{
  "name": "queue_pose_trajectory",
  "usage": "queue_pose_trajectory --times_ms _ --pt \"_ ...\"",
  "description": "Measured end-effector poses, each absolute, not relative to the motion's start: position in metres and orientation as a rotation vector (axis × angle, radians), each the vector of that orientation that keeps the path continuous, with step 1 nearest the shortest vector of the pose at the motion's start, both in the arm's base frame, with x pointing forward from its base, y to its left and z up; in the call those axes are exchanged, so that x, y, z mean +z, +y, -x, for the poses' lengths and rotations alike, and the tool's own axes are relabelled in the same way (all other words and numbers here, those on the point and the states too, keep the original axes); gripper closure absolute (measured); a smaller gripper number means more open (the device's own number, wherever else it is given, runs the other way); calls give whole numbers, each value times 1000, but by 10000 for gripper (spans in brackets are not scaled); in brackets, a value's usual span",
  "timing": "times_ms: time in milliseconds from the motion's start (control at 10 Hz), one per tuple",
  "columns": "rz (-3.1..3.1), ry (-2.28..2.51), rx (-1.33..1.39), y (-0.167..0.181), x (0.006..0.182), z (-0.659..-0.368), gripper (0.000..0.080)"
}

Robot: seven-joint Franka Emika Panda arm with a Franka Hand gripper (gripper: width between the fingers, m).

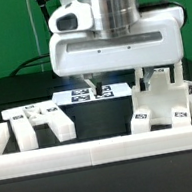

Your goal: Assemble chair

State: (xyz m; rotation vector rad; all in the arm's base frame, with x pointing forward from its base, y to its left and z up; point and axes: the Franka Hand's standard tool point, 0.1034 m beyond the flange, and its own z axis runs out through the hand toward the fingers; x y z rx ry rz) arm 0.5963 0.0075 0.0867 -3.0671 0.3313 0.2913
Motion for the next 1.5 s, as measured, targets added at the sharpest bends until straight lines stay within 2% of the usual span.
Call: queue_pose_trajectory --times_ms 300,700,900,1100,1500 --pt "3052 346 278 -4 118 -604 151" --pt "3058 317 273 -6 113 -603 151" --pt "3100 -30 76 -41 116 -611 151" --pt "3098 -96 59 -54 116 -602 151" --pt "3100 -117 44 -55 115 -603 151"
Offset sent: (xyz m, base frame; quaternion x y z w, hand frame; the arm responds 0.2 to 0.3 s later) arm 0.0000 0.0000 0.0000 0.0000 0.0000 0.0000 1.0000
